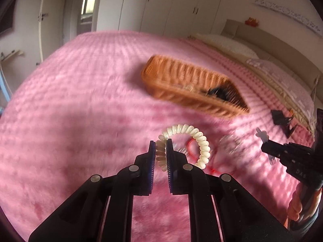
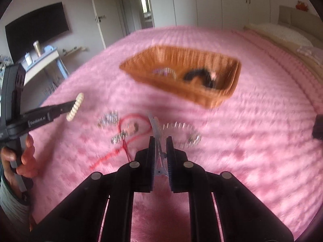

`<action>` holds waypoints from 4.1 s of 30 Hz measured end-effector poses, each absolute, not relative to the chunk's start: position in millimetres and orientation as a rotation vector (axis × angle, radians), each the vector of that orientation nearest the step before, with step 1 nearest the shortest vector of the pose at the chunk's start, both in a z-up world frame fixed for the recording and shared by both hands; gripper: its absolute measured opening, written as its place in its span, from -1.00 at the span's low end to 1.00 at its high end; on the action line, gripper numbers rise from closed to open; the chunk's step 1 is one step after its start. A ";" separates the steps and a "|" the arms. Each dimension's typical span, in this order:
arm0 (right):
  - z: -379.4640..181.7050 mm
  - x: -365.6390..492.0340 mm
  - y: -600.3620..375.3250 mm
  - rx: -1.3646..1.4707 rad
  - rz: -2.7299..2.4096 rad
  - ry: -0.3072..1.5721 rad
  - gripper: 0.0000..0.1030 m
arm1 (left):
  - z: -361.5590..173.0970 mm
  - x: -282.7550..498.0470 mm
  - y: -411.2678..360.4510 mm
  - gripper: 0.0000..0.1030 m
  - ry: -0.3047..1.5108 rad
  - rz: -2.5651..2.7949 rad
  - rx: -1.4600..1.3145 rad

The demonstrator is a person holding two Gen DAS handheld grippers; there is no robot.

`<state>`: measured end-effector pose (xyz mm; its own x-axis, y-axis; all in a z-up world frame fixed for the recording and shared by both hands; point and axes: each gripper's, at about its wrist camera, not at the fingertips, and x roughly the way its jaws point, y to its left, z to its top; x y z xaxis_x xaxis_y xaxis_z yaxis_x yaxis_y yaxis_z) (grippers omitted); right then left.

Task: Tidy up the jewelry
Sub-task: 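Carry the cream hair tie and blue clip into the basket and release both, then grasp the clear bead bracelet with the right tool while the left tool grasps the silver chain charm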

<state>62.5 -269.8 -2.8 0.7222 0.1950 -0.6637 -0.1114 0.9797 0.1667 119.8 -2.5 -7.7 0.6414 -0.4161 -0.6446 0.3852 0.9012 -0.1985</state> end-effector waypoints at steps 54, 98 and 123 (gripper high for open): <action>4.0 286.0 -303.6 0.226 0.144 0.950 -0.47 | 25.8 254.7 -93.3 -0.12 0.650 -0.468 -0.009; -77.9 156.1 -283.1 0.014 0.144 0.964 -0.53 | -72.6 159.5 0.9 -0.16 0.913 -0.473 -0.136; -27.1 80.2 -279.1 0.076 0.150 0.856 -0.88 | -59.6 111.2 7.1 -1.00 0.869 -0.477 -0.125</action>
<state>80.2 -279.1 -27.1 0.6460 0.1619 -0.7460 -0.1007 0.9868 0.1270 111.2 7.1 -59.6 0.5478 -0.4516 -0.7043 0.3519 0.8881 -0.2957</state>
